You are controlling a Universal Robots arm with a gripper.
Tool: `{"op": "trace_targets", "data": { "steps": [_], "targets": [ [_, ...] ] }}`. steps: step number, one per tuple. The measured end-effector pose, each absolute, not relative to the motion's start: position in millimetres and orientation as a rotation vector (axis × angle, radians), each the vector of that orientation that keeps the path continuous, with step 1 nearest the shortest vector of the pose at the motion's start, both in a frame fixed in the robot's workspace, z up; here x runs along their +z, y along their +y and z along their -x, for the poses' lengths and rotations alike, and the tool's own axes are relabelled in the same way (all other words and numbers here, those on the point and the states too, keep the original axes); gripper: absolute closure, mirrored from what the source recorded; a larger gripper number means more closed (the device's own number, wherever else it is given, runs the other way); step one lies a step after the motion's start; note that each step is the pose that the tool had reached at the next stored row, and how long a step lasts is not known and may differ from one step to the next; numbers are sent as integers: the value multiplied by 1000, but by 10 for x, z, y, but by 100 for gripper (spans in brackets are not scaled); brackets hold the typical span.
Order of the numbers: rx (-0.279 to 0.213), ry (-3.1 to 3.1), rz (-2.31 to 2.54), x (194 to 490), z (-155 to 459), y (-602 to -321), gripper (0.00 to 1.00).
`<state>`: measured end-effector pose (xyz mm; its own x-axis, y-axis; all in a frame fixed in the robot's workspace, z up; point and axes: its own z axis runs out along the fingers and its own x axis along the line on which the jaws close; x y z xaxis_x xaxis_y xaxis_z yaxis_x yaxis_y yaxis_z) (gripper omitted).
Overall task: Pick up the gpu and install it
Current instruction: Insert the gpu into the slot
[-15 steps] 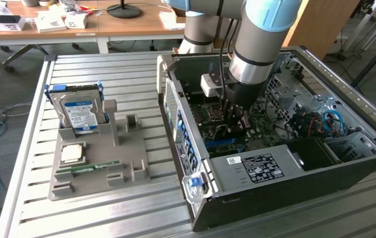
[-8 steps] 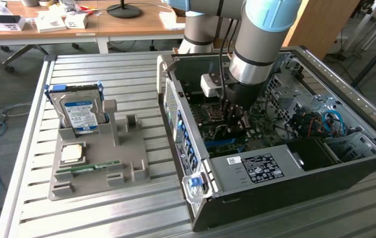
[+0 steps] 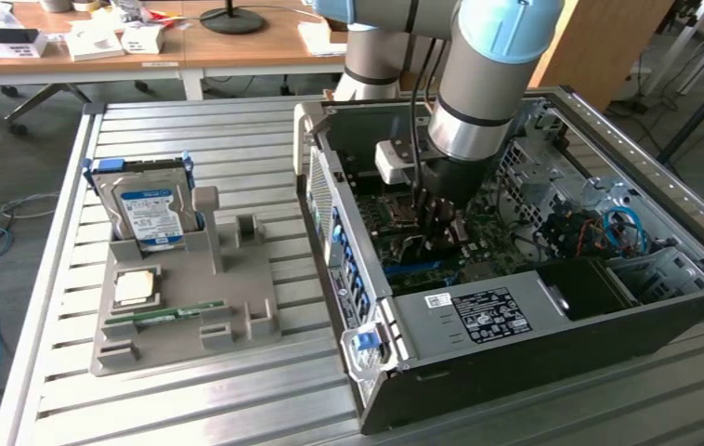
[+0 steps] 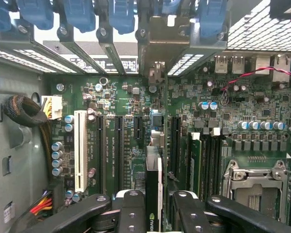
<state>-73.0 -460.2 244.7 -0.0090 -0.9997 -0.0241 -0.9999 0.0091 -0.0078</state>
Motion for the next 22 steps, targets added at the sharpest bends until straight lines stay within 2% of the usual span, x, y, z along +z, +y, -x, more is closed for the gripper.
{"op": "trace_targets", "data": {
  "steps": [22],
  "targets": [
    [18,2215,2195,2503,730,-4601,73]
  ]
}}
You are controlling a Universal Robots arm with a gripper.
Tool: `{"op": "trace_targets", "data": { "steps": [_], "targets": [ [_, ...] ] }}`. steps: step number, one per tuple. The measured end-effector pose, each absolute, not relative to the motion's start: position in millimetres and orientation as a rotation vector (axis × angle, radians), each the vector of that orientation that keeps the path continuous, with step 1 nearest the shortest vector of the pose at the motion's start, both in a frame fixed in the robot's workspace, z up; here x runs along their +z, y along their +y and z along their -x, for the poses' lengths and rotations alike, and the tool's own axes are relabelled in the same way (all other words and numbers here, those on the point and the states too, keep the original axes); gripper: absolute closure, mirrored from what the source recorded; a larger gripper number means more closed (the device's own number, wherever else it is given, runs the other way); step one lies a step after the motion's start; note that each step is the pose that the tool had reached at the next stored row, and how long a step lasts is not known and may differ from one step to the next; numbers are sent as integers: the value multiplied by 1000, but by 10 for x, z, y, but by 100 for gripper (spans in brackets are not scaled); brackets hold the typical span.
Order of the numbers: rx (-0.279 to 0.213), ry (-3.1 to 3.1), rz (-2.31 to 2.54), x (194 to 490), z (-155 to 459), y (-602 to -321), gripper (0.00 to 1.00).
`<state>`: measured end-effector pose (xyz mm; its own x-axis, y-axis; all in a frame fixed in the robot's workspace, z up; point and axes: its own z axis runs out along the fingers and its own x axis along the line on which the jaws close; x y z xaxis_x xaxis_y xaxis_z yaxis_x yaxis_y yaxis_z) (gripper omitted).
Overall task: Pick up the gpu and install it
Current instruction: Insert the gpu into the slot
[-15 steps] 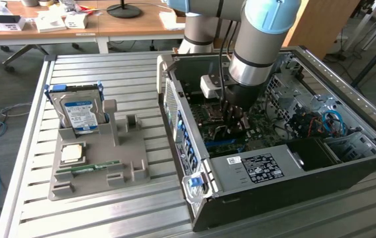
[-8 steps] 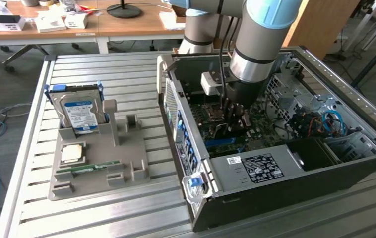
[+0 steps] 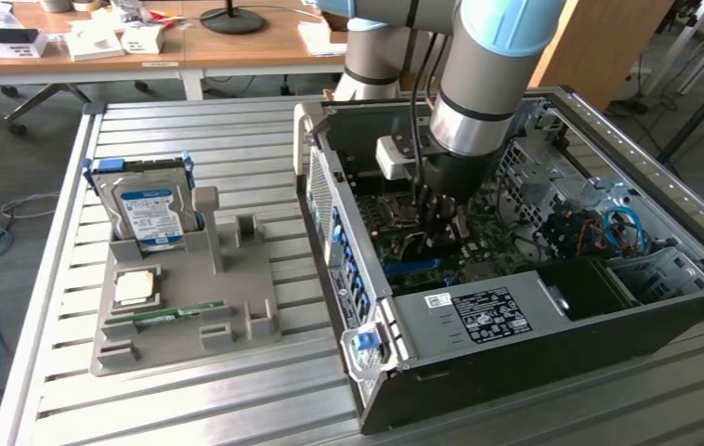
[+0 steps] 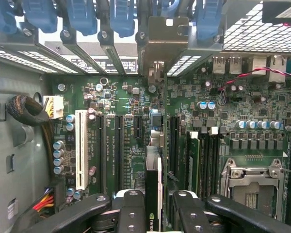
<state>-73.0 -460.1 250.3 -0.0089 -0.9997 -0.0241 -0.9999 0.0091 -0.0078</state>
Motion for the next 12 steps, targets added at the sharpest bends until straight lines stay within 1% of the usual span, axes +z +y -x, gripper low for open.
{"op": "trace_targets", "data": {
  "steps": [12],
  "targets": [
    [18,2216,2196,2461,731,-4603,73]
  ]
}}
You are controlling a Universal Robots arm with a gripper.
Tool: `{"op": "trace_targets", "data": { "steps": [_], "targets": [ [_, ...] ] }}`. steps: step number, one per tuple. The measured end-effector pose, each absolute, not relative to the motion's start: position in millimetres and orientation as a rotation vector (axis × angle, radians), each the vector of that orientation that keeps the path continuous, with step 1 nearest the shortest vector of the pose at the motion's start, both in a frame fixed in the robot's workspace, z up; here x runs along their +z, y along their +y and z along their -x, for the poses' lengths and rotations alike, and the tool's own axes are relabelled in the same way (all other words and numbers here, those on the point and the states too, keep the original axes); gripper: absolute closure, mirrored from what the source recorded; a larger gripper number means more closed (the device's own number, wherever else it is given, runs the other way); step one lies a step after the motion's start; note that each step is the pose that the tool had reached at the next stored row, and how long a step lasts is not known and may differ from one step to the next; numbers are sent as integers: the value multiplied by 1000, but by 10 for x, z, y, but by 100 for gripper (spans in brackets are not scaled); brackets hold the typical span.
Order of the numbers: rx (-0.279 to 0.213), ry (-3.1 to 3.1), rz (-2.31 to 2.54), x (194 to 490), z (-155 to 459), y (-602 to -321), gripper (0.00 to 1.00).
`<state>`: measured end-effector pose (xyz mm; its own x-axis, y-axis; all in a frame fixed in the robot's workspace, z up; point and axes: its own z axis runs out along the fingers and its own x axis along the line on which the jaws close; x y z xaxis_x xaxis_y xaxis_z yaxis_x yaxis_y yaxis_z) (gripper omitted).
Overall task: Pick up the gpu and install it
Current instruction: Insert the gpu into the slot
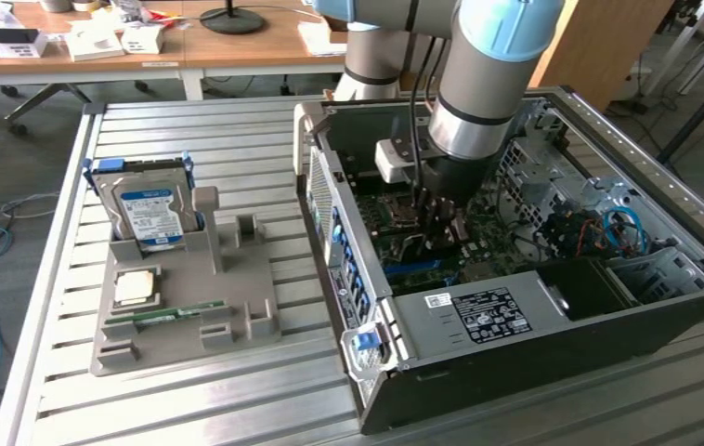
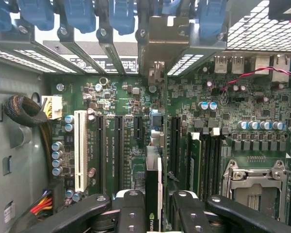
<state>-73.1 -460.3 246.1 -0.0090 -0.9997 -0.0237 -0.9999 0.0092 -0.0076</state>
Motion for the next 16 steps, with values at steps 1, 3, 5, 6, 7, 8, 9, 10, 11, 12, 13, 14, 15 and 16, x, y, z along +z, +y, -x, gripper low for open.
{"op": "trace_targets", "data": {
  "steps": [1,3,5,6,7,8,9,10,11,12,13,14,15,16],
  "targets": [
    [18,2216,2196,2458,731,-4602,73],
    [18,2215,2196,2456,731,-4602,73],
    [18,2215,2196,2456,731,-4602,73],
    [18,2215,2196,2456,731,-4602,73],
    [18,2215,2196,2456,731,-4602,73],
    [18,2215,2196,2454,731,-4602,73],
    [18,2215,2195,2449,732,-4601,73],
    [18,2215,2195,2445,732,-4602,73],
    [18,2215,2196,2445,732,-4602,73],
    [18,2216,2196,2444,732,-4602,73],
    [18,2216,2196,2444,732,-4602,73],
    [18,2216,2196,2444,732,-4602,73],
    [18,2215,2196,2443,732,-4602,73],
    [18,2215,2195,2439,732,-4602,73]
  ]
}}
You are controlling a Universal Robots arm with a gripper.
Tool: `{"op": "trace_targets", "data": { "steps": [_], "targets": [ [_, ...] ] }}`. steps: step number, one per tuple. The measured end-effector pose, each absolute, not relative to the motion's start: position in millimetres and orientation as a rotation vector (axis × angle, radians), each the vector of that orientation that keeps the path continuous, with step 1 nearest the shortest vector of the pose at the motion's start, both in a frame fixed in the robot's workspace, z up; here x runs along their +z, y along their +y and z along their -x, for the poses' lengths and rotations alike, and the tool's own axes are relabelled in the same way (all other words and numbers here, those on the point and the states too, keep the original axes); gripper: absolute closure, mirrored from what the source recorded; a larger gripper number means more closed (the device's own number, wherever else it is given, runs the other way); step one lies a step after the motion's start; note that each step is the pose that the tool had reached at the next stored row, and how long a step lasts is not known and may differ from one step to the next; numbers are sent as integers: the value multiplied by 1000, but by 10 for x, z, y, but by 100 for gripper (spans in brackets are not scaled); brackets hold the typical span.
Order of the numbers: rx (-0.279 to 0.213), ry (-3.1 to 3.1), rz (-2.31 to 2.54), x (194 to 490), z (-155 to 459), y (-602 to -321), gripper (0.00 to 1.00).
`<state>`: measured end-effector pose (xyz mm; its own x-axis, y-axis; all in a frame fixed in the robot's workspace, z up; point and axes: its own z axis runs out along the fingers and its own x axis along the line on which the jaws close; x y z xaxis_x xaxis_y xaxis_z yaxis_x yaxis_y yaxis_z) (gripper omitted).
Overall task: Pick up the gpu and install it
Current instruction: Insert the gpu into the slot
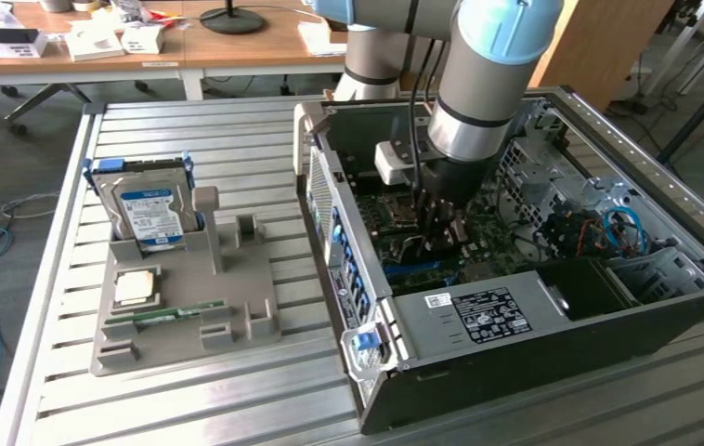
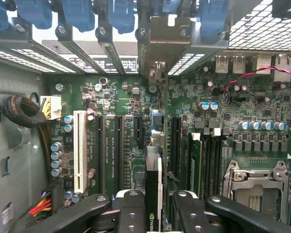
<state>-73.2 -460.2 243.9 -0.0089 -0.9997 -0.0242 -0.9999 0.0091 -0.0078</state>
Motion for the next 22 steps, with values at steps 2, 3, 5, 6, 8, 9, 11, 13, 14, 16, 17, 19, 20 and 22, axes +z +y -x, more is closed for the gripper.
{"op": "trace_targets", "data": {
  "steps": [2,3,5,6,8,9,11,13,14,16,17,19,20,22],
  "targets": [
    [18,2215,2195,2438,733,-4602,73],
    [18,2215,2196,2438,733,-4602,73],
    [18,2215,2196,2434,733,-4602,73],
    [18,2216,2196,2431,734,-4602,73],
    [18,2216,2196,2429,734,-4602,73],
    [18,2216,2196,2429,734,-4602,73],
    [18,2216,2196,2428,734,-4602,73],
    [18,2215,2196,2428,734,-4602,73],
    [18,2215,2196,2428,734,-4602,73],
    [18,2215,2196,2428,735,-4602,73],
    [17,2215,2195,2428,738,-4601,73],
    [18,2215,2195,2427,743,-4601,73],
    [18,2215,2195,2427,749,-4601,73],
    [18,2215,2196,2427,752,-4602,73]
  ]
}}
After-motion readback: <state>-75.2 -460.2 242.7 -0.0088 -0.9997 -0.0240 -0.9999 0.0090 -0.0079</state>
